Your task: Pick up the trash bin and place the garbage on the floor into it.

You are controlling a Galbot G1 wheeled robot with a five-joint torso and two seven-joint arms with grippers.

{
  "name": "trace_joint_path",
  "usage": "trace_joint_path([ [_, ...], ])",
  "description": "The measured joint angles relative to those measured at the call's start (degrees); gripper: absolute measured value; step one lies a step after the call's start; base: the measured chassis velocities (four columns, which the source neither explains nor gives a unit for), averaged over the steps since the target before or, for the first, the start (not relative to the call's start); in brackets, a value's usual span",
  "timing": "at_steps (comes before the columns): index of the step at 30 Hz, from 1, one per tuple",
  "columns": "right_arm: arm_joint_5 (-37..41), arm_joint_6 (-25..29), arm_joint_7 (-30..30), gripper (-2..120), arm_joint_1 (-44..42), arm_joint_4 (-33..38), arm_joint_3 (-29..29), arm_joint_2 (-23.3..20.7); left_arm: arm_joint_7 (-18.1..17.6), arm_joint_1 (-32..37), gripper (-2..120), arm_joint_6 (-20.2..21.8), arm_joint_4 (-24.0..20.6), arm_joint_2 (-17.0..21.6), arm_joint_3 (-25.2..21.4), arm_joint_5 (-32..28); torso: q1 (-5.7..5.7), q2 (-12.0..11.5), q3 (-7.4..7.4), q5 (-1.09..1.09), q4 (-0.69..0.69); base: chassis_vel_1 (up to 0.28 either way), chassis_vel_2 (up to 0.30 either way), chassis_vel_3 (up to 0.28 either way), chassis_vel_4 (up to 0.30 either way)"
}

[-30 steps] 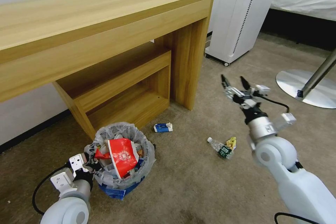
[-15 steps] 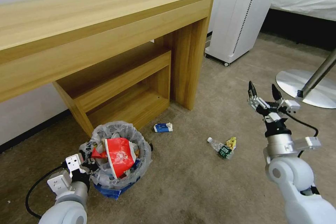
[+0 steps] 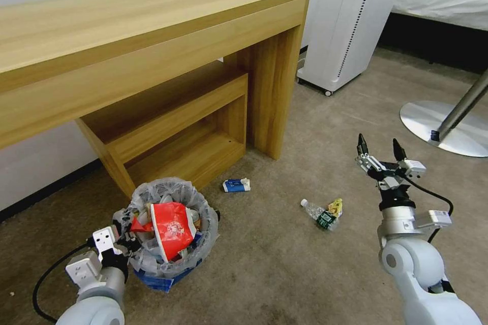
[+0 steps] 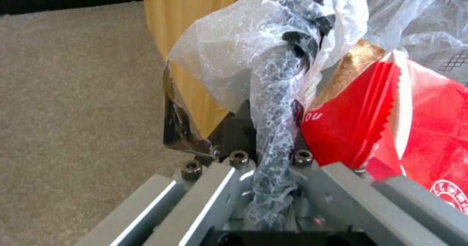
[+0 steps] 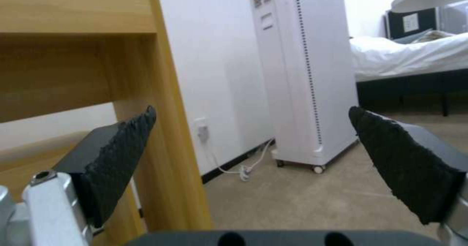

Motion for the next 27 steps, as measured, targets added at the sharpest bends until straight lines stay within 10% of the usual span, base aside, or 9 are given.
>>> trace_joint_path([
  [27, -0.33, 1.97, -0.21, 100, 1.0, -3.36, -0.24, -0.44, -0.99, -2.18, 0, 0.95, 6.2, 1.69, -3.02, -2.43, 0.0, 0.0, 0.01, 0.01, 0.0, -0.02, -0.014, -0.018, -0.022],
])
